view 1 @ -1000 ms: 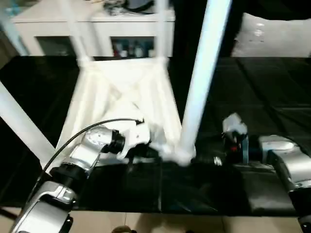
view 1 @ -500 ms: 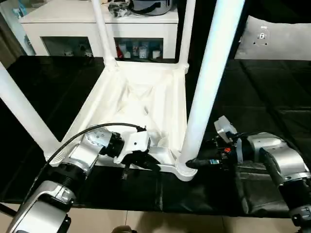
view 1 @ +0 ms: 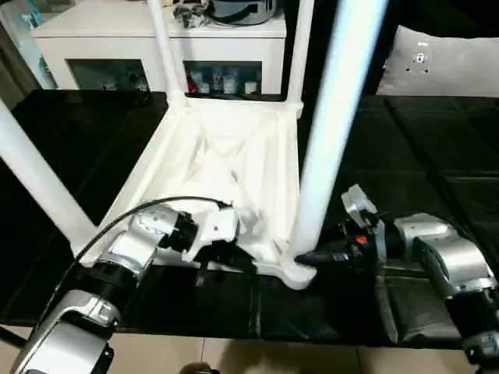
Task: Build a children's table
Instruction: Rotate leg to tighten
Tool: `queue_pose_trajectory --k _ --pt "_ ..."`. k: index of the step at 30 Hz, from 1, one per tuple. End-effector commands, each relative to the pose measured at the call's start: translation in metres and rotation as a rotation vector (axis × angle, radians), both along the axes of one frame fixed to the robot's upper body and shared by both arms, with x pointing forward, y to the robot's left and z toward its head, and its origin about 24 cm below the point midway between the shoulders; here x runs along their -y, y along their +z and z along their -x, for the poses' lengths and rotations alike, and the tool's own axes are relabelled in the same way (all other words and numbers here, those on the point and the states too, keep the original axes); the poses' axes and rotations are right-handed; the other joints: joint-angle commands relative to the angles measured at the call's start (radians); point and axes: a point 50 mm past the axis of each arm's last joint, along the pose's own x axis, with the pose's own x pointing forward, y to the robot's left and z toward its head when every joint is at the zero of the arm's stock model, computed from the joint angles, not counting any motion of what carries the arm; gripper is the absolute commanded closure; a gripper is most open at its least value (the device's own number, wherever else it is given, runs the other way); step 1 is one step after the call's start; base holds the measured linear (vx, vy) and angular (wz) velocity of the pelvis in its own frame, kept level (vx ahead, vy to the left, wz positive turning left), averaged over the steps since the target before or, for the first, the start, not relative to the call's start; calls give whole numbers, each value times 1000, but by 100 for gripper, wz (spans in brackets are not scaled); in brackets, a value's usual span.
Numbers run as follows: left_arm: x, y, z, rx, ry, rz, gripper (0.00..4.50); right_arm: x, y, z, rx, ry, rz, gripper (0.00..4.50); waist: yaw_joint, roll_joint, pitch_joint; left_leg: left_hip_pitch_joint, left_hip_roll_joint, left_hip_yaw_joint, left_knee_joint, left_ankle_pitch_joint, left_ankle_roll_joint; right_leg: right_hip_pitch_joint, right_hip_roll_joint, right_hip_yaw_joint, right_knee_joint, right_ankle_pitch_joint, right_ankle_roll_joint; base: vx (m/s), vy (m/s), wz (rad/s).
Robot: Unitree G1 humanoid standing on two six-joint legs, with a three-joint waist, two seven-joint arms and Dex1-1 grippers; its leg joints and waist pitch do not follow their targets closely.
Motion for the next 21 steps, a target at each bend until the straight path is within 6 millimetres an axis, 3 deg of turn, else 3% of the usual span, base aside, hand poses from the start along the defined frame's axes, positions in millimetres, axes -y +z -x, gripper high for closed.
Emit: queue_pose_trajectory --k 1,3,5,6,9,11,13,14,16,18,21 --pt "26 12 -4 29 46 100 450 -15 -6 -7 -24 -132 12 246 -16 -19 -62 7 12 -3 -69 -234 23 46 -53 34 -96 -576 -59 0 0 0" --pt "35 13 -8 31 134 111 450 -23 -8 -17 -27 -293 27 246 -41 -23 -60 0 3 -7 -68 -253 18 52 -51 21 -110 -624 -22 0 0 0" --pt "37 13 -9 32 163 111 450 -25 -9 -19 -31 -342 35 246 -69 -20 -58 -5 0 -11 -66 -277 13 52 -48 10 -116 -646 -2 0 0 0" --pt "48 15 -15 49 272 117 450 -29 -12 -27 -46 -501 85 246 -87 -22 -58 -1 -2 -12 -63 -285 14 51 -49 6 -123 -656 5 0 0 0" --pt "59 18 -21 63 378 143 450 -34 -14 -32 -23 -612 130 246 -117 -13 -64 -7 1 -19 -64 -284 34 62 -53 -5 -128 -606 -4 0 0 0" --pt "69 21 -22 62 436 161 450 -38 -14 -33 17 -661 150 246 -125 -13 -64 2 5 -17 -65 -293 46 55 -52 -5 -131 -567 -26 0 0 0" --pt "72 22 -22 69 444 166 450 -39 -13 -34 43 -663 135 246 -126 -14 -66 -2 3 -14 -66 -276 56 59 -54 -1 -126 -543 -40 0 0 0" --pt "74 23 -22 74 447 170 450 -40 -11 -35 62 -671 107 195 -125 -14 -67 -4 5 -14 -68 -260 65 60 -54 3 -122 -519 -51 0 0 0" --pt "74 24 -22 82 445 168 450 -40 -9 -35 71 -672 87 184 -123 -14 -70 -7 9 -15 -70 -240 72 62 -55 9 -114 -478 -67 0 0 0" --pt "70 24 -22 108 437 152 450 -39 -3 -34 93 -668 41 167 -118 -12 -75 -12 14 -14 -71 -188 87 67 -56 20 -95 -370 -115 0 0 0" --pt "60 23 -23 130 427 124 450 -34 -1 -32 109 -656 36 139 -112 -9 -76 -14 16 -13 -70 -164 97 67 -55 22 -89 -341 -133 0 0 0"
